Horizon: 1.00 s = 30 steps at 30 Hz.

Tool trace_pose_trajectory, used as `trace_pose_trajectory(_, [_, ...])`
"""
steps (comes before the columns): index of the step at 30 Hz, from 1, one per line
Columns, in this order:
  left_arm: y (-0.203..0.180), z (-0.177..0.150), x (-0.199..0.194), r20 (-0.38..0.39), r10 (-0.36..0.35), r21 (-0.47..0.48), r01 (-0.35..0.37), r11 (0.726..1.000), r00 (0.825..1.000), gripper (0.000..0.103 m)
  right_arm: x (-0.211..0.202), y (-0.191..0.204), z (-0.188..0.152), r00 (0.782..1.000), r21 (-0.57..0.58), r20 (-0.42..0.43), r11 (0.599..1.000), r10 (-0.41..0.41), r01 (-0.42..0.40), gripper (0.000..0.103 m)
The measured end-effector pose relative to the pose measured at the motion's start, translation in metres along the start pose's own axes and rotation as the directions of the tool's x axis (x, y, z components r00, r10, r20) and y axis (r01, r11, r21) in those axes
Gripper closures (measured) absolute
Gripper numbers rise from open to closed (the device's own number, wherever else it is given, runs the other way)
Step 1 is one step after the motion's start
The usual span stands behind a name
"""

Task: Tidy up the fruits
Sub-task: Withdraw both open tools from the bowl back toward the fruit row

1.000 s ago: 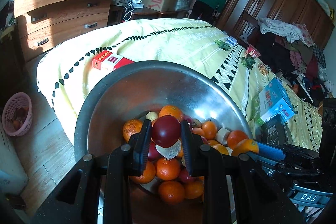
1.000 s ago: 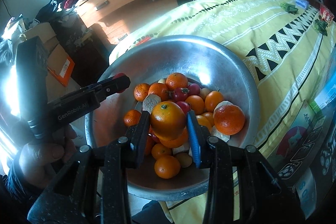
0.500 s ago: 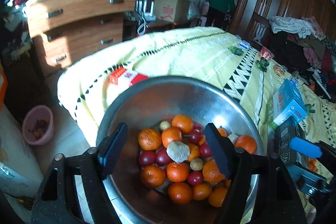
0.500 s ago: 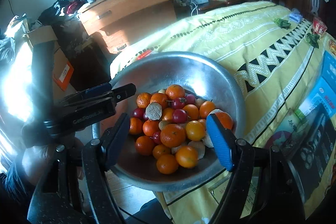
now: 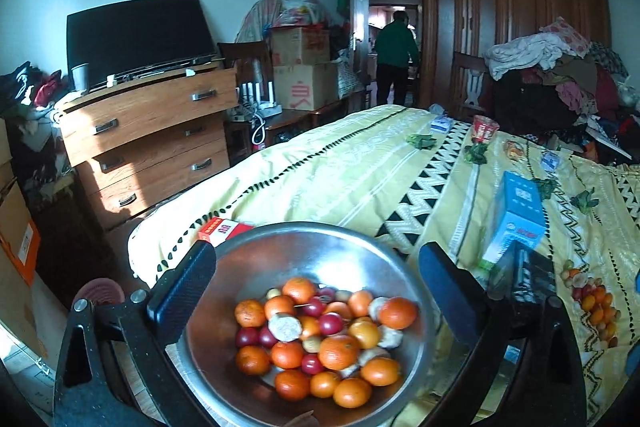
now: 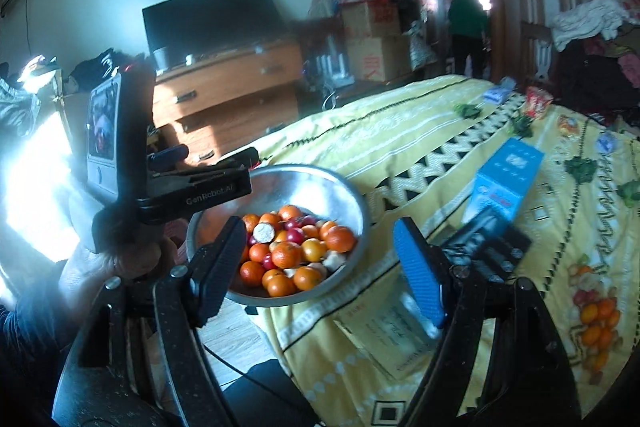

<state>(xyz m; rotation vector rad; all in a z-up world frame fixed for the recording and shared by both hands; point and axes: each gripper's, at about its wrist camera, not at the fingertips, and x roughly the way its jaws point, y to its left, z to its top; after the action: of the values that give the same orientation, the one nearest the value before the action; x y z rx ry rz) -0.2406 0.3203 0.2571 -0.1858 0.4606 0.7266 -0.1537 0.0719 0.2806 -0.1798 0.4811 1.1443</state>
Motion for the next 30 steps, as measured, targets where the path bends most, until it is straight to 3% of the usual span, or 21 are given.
trace_pose_trajectory(3, [-0.017, 0.002, -0.010, 0.014, -0.010, 0.015, 0.010, 1.000, 1.000, 0.000, -0.022, -0.006, -0.002, 0.997, -0.004, 0.054, 0.998, -0.057, 0.057, 0.015])
trace_pose_trajectory(10, [-0.052, 0.001, -0.032, 0.038, 0.008, 0.068, -0.011, 0.998, 0.999, 0.000, -0.060, -0.018, -0.016, 0.987, 0.013, 0.120, 0.994, -0.109, 0.108, 0.012])
trace_pose_trajectory(13, [-0.065, 0.002, -0.049, 0.072, -0.034, 0.079, 0.029, 0.996, 0.997, 0.000, -0.074, -0.020, -0.026, 0.986, 0.020, 0.123, 0.994, -0.109, 0.107, 0.012])
trace_pose_trajectory(16, [-0.078, 0.006, -0.069, 0.109, -0.072, 0.070, 0.065, 0.995, 0.991, 0.000, -0.096, -0.021, -0.039, 0.976, 0.008, 0.137, 0.985, -0.170, 0.170, 0.012])
trace_pose_trajectory(19, [-0.089, 0.010, -0.085, 0.119, -0.111, 0.071, 0.103, 0.992, 0.987, 0.000, -0.124, -0.022, -0.046, 0.950, -0.011, 0.184, 0.966, -0.253, 0.260, 0.012])
trace_pose_trajectory(21, [-0.099, 0.012, -0.096, 0.115, -0.134, 0.081, 0.125, 0.989, 0.984, 0.000, -0.146, -0.020, -0.049, 0.916, -0.006, 0.236, 0.942, -0.324, 0.335, 0.000])
trace_pose_trajectory(23, [-0.108, 0.011, -0.107, 0.117, -0.160, 0.092, 0.150, 0.984, 0.980, 0.000, -0.166, -0.018, -0.052, 0.883, 0.003, 0.291, 0.923, -0.369, 0.385, 0.000])
trace_pose_trajectory(25, [-0.116, 0.011, -0.119, 0.118, -0.186, 0.101, 0.174, 0.980, 0.975, 0.000, -0.183, -0.015, -0.055, 0.854, 0.012, 0.333, 0.908, -0.399, 0.419, 0.000])
trace_pose_trajectory(30, [-0.130, 0.014, -0.149, 0.153, -0.232, 0.116, 0.216, 0.970, 0.961, 0.000, -0.212, -0.017, -0.064, 0.814, 0.050, 0.386, 0.890, -0.435, 0.452, 0.000])
